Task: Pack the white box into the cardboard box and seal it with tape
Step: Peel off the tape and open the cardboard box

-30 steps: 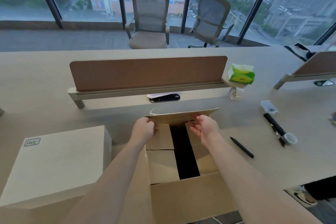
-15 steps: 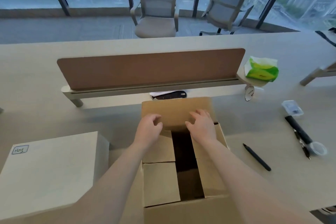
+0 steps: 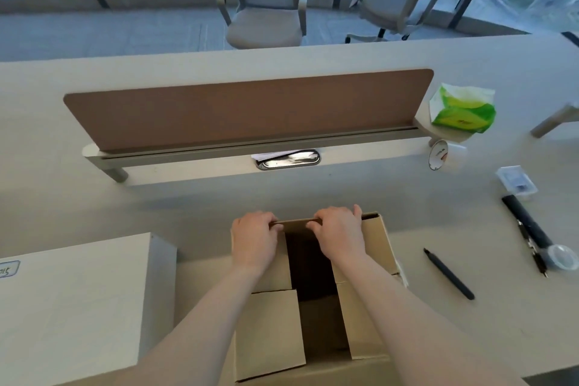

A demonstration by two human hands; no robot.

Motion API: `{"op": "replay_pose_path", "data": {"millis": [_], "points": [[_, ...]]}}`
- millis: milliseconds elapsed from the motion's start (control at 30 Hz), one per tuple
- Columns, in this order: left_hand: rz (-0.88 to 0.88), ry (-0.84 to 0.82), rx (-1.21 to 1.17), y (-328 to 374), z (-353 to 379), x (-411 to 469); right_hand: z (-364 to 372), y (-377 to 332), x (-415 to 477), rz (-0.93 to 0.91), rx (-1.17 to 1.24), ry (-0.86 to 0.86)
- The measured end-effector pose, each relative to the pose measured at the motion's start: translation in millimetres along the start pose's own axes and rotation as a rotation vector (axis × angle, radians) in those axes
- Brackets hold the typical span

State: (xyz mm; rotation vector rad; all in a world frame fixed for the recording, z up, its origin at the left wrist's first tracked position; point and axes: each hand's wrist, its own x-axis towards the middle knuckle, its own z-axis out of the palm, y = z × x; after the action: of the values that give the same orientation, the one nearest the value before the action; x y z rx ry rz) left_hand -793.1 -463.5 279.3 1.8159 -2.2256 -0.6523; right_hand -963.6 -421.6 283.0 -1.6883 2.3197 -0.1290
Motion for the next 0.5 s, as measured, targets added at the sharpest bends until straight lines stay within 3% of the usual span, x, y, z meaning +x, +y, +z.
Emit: {"op": "replay_pose_path", "data": {"millis": [200,367,500], "points": [[0.071,-0.084,-0.126,3,-26,0,-19,9,-12,-0.05,0.135,-0.028],[0.191,-0.057,-0.093,15,-42,-30,-39,12,-53,-0.091,-0.019,0.104],[0.308,-0.264,-0.035,25,-35,-63,-35,0,-91,-0.137,-0.117,0.0]]}}
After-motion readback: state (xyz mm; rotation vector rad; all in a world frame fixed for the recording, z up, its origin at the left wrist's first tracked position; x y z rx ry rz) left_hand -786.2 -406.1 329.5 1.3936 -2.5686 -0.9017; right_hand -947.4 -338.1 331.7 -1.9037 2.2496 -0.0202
